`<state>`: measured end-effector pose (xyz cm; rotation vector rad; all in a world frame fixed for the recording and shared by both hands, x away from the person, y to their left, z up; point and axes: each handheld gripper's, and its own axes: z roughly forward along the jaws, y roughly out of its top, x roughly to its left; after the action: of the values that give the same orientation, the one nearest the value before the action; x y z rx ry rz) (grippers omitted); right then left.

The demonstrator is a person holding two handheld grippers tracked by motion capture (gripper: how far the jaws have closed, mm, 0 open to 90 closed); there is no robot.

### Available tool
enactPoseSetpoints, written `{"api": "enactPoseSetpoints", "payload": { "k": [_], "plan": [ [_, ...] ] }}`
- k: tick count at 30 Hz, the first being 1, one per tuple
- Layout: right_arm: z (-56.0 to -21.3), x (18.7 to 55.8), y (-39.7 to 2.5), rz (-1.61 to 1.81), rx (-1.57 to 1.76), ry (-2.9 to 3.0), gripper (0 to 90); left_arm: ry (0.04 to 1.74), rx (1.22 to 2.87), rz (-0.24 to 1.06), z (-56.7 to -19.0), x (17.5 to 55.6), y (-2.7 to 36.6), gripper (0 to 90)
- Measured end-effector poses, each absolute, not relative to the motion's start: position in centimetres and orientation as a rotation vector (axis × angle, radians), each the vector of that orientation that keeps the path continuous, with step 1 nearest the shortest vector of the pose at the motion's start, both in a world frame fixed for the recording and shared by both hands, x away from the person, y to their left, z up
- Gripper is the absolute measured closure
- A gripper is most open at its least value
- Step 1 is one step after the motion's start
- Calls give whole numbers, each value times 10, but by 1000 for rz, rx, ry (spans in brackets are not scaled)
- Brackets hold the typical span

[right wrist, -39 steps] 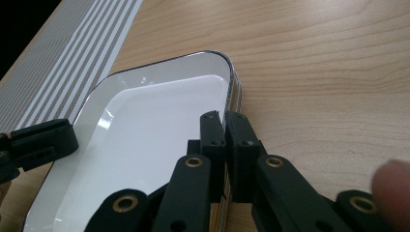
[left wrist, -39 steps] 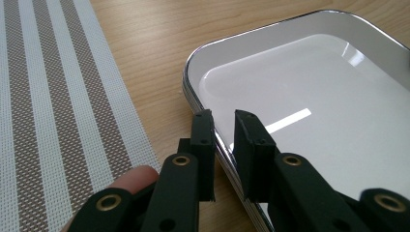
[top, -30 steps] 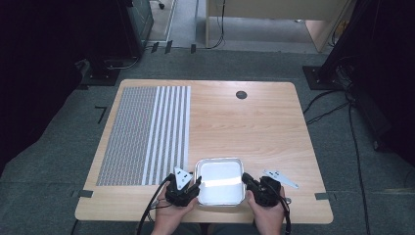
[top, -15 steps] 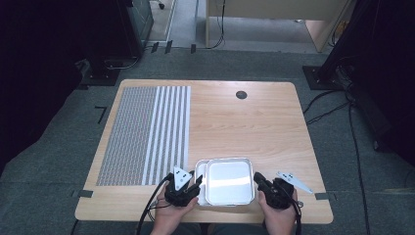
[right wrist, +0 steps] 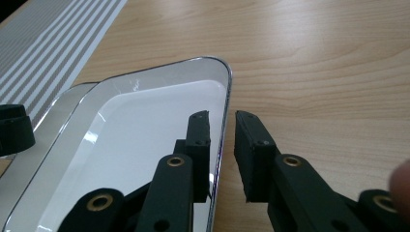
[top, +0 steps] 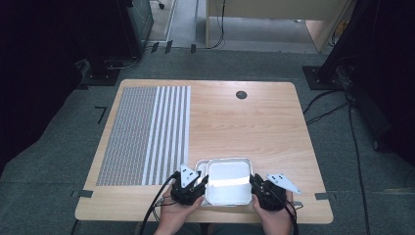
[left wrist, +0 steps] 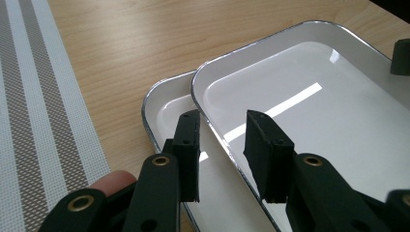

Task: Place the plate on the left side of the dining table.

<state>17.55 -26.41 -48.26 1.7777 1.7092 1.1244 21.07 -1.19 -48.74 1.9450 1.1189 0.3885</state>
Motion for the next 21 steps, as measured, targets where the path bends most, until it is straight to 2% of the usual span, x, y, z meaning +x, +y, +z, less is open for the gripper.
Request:
{"api": "enactPoseSetpoints", "payload": {
  "k": [4,16,21],
  "plan": [
    [-486,177,-264,1087,1799,1713,764,1120,1959,382,-492,210,-17,668],
    [-490,179,-266,1143,1915,1710,858,1140,1994,382,-503,216,-22,689],
    [-491,179,-270,1186,1965,1676,867,1146,1980,363,-502,215,-22,692]
  ]
}}
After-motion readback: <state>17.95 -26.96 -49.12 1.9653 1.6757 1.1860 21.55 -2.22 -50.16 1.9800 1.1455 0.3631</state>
